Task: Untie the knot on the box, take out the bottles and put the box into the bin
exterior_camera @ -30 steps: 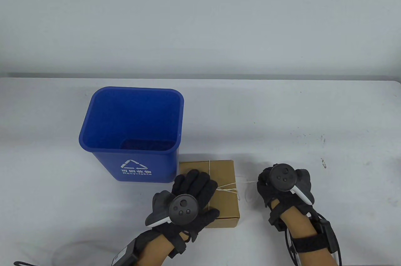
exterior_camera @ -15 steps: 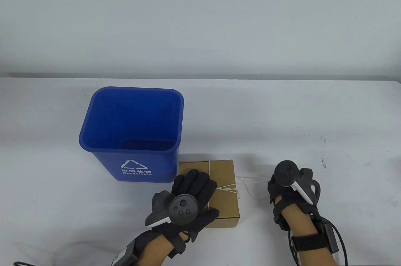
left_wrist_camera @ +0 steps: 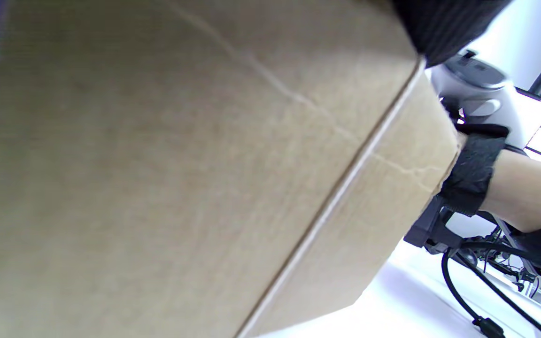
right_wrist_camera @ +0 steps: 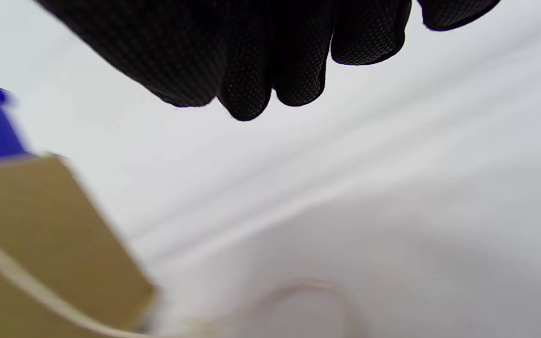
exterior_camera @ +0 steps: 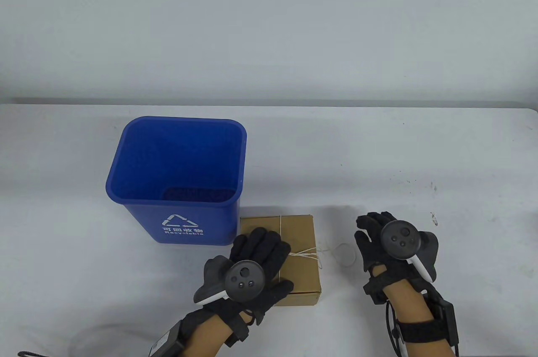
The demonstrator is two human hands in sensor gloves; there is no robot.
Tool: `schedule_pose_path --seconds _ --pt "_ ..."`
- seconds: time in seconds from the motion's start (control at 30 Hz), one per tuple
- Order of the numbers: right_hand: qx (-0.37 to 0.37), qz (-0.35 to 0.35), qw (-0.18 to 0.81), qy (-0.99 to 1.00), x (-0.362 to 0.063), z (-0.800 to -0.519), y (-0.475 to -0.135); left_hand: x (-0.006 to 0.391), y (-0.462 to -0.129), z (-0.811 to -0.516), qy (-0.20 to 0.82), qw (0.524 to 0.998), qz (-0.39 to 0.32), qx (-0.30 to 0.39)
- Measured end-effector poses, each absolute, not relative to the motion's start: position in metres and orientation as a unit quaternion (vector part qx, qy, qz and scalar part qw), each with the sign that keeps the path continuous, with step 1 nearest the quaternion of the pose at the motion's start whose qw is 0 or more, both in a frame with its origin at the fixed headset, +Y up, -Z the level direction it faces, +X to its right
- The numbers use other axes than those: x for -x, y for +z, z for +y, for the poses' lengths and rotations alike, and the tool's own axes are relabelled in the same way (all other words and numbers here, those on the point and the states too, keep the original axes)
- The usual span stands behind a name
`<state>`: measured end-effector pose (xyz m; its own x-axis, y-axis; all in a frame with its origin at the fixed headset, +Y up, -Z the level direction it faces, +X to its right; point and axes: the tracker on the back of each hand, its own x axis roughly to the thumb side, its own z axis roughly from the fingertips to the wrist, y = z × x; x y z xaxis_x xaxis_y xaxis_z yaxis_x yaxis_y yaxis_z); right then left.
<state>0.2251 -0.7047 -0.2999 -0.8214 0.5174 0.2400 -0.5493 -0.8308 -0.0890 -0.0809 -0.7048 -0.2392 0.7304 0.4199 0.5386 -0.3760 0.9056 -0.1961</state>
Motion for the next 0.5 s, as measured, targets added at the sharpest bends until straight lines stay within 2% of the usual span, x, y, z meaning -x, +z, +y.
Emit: schedule_pose_path --seconds 0.1,0.23,0.4,0.5 --pt "-0.196 -0.105 0.310 0.925 -0.201 -0.691 -0.283 0.085 -0.240 -0.699 0.241 0.921 -0.303 0.033" --pt "-0.269 -0.090 0.307 0.908 -0.166 -0.687 -0.266 0.100 -0.236 -0.679 0.299 0.908 -0.288 -0.051" --pt "-0.307 -0.048 0.288 0.906 -0.142 -0.694 -0.261 0.119 -0.235 -0.670 0.227 0.945 -0.221 -0.077" --pt "-0.315 -0.010 0.275 0.908 -0.139 -0.704 -0.263 0.125 -0.240 -0.673 0.203 0.961 -0.180 -0.051"
